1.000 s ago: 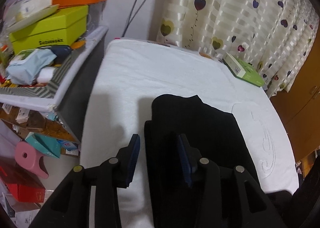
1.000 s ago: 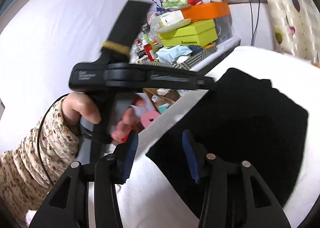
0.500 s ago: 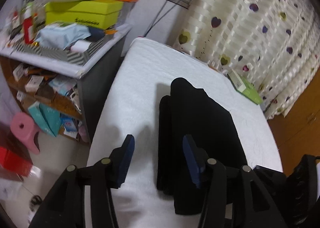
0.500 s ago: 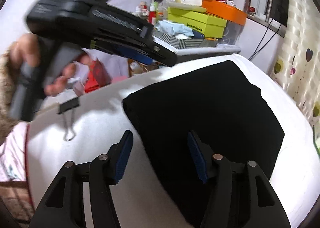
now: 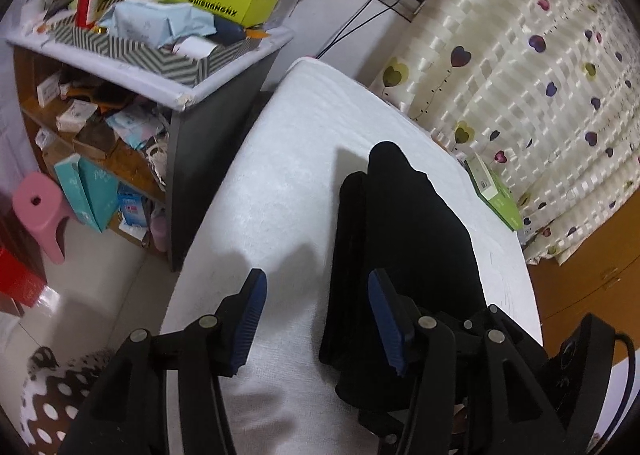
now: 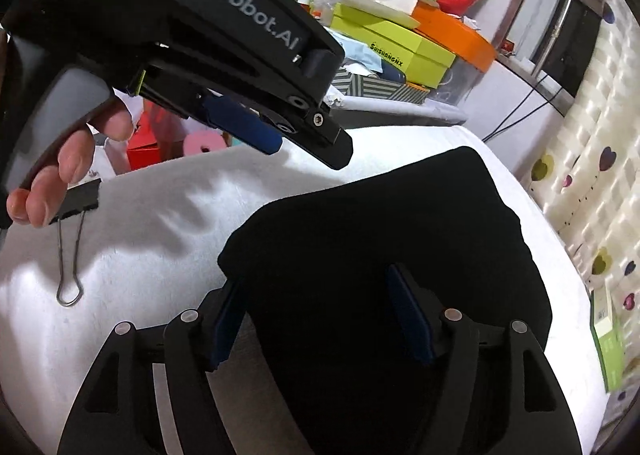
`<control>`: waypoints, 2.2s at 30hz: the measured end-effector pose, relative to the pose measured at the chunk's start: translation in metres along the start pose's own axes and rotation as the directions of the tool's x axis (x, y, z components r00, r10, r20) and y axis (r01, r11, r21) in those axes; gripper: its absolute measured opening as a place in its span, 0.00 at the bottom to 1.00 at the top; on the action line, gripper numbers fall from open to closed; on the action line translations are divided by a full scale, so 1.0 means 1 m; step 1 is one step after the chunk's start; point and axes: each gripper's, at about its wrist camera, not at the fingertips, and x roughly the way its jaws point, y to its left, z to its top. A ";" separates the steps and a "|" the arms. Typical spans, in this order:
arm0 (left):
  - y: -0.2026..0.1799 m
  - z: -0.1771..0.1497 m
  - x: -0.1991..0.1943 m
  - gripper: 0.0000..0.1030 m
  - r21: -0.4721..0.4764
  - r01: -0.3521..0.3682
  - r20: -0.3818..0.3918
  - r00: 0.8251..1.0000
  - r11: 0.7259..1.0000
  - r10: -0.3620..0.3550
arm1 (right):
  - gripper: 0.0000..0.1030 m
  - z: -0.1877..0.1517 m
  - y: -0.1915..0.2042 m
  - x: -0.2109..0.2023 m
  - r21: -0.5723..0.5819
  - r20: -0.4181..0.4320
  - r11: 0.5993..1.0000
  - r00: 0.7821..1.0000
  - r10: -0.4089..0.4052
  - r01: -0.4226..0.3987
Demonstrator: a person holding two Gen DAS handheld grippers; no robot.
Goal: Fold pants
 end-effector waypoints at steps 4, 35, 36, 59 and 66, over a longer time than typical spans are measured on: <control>0.003 0.001 0.003 0.54 -0.023 0.017 -0.006 1.000 1.000 -0.017 | 0.59 0.000 -0.003 -0.001 0.020 0.000 1.000 1.000 -0.018 0.018; -0.004 0.009 0.066 0.68 -0.315 0.301 -0.146 0.922 0.900 -0.359 | 0.27 -0.014 -0.036 -0.027 0.273 0.130 0.953 0.986 0.100 -0.133; -0.008 0.010 0.066 0.70 -0.303 0.300 -0.149 0.923 0.904 -0.356 | 0.27 -0.015 -0.036 -0.027 0.270 0.130 0.954 0.986 0.101 -0.133; -0.038 0.018 0.074 0.57 -0.096 0.160 -0.205 0.963 0.982 -0.177 | 0.35 -0.029 -0.045 -0.043 0.270 0.135 0.928 0.965 0.227 -0.256; -0.034 0.017 0.072 0.43 -0.040 0.107 -0.210 0.971 0.993 -0.113 | 0.35 -0.072 -0.098 -0.071 0.464 0.198 0.782 0.909 0.367 -0.416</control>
